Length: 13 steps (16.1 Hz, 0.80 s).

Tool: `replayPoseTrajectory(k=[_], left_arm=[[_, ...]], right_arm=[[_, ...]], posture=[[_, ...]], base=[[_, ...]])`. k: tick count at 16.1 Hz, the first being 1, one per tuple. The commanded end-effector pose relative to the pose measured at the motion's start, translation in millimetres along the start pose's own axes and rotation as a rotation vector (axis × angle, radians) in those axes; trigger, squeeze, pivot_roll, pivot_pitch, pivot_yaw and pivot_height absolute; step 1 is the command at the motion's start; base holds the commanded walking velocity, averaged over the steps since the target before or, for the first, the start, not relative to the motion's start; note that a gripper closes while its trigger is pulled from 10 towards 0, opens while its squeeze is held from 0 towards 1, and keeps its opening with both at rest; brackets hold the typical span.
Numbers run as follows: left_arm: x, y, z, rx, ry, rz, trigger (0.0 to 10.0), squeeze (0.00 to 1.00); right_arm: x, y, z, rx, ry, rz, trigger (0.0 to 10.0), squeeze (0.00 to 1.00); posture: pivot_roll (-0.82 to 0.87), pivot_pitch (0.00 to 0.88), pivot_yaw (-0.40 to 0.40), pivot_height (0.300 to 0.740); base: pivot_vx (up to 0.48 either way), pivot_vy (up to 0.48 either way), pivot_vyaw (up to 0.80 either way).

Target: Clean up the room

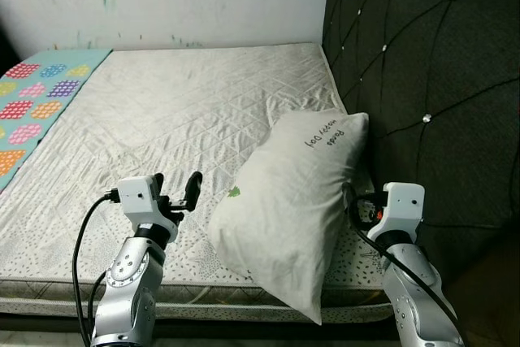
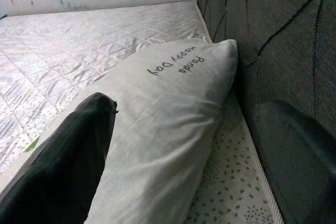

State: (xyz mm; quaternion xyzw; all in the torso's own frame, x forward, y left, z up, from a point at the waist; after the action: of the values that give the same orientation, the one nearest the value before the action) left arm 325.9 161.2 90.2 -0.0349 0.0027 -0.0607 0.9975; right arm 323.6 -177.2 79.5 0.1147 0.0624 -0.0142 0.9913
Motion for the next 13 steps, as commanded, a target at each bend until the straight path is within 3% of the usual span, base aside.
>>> replayPoseTrajectory(k=[1,13], left_arm=[[-0.2,3.9,-1.3,-0.004,0.011,0.015,10.0,0.0],[-1.9,6.6,-1.2,-0.02,0.002,0.043,10.0,0.0]], right_arm=[[0.4,4.3,3.9,-0.002,-0.013,0.019,10.0,0.0],[1.5,4.4,2.3,-0.028,-0.004,0.037,10.0,0.0]], posture=[[-0.26,0.0,0.078,0.68],[-0.26,0.0,0.065,0.64]], base=[[0.0,0.0,0.0],[0.0,0.0,0.0]])
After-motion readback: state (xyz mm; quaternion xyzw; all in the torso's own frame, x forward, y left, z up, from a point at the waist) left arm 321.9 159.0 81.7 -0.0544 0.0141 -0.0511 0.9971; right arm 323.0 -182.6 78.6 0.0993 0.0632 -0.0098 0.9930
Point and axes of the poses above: a point about 5 cm out from each wrist's last joint towards the gripper, its own x axis pointing out of the wrist towards the gripper, its own z axis along the axis of the wrist's last joint, y = z × x, the point moved 5 cm from there along x, pointing out of the wrist towards the gripper, and after that the axes turned 11 degrees about x, right-handed, at the moved point
